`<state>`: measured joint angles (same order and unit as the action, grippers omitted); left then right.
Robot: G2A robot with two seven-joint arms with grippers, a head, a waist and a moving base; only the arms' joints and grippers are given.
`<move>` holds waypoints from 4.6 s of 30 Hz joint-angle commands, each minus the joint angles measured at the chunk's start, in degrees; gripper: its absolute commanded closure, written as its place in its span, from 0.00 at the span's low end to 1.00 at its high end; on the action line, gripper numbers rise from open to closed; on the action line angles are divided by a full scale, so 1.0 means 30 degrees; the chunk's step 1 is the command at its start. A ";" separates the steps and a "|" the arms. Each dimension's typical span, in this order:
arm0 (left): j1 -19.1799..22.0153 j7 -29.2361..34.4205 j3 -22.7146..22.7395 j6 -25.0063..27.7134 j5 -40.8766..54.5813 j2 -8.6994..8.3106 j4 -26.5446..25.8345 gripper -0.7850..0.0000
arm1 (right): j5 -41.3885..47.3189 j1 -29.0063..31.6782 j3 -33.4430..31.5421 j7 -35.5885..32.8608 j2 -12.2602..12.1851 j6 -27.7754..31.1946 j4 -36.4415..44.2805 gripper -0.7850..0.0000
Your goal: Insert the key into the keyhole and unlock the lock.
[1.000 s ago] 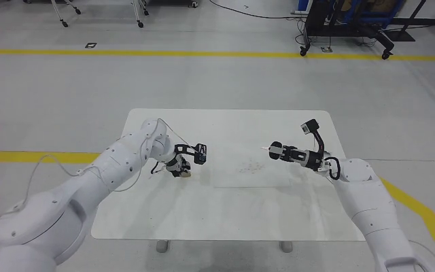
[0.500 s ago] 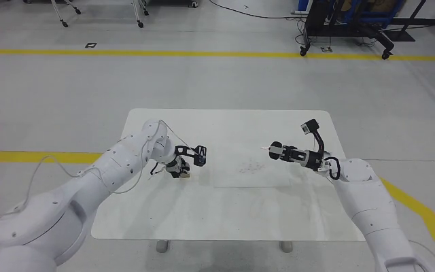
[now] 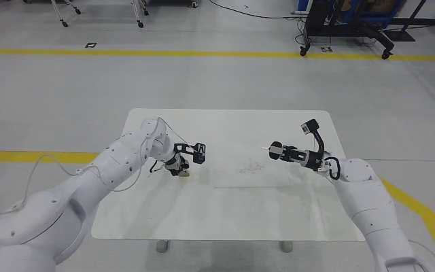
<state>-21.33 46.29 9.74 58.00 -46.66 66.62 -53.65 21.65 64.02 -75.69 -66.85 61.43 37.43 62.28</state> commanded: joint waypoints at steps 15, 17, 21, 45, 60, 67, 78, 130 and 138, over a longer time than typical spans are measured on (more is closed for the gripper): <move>0.0267 -0.0003 0.0000 0.0000 0.0648 -0.0054 -0.0117 1.00 | 0.0000 0.0000 0.0000 0.0000 0.0000 0.0000 0.0000 1.00; 0.0473 -0.0004 0.0002 0.0000 0.1202 -0.0143 -0.0032 1.00 | 0.0000 0.0000 0.0000 0.0000 0.0000 0.0000 0.0000 1.00; 0.0945 -0.0397 0.0772 -0.1402 0.1685 -0.0548 -0.0192 1.00 | 0.0000 0.0000 0.0000 0.0000 0.0000 0.0000 0.0000 1.00; -0.0094 -0.1734 0.3247 -0.2302 0.7775 -0.1012 0.1644 1.00 | 0.3006 0.0433 0.1724 0.3459 0.0778 -0.0808 0.0070 1.00; 0.0110 -0.0703 0.4579 0.0000 1.1979 -0.1286 0.2761 1.00 | 0.4351 -0.2557 0.5534 0.4139 0.2347 -0.1756 -0.1818 1.00; -0.1037 -0.1606 0.4783 0.0000 1.3700 -0.1357 0.2151 1.00 | 0.4322 -0.3677 0.6282 0.4211 0.2787 -0.2286 -0.2687 1.00; -0.1909 -0.2855 0.5057 -0.0230 1.4317 -0.1373 0.2025 1.00 | 0.4872 -0.3432 0.6016 0.4922 0.2812 -0.2335 -0.2174 1.00; -0.4159 0.4304 0.6849 -0.9674 3.0174 0.0788 0.3232 1.00 | 0.6474 -0.2779 0.6432 0.5312 0.4495 0.3468 -0.4674 1.00; -0.4270 0.6226 0.7032 -1.2940 3.3116 0.1853 0.5002 1.00 | 0.2699 -0.1088 0.4356 0.8447 0.3674 0.3144 -0.2195 1.00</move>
<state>-34.34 64.78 30.91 19.37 52.34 71.71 -39.40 31.22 60.01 -61.55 -42.51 72.84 47.54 54.41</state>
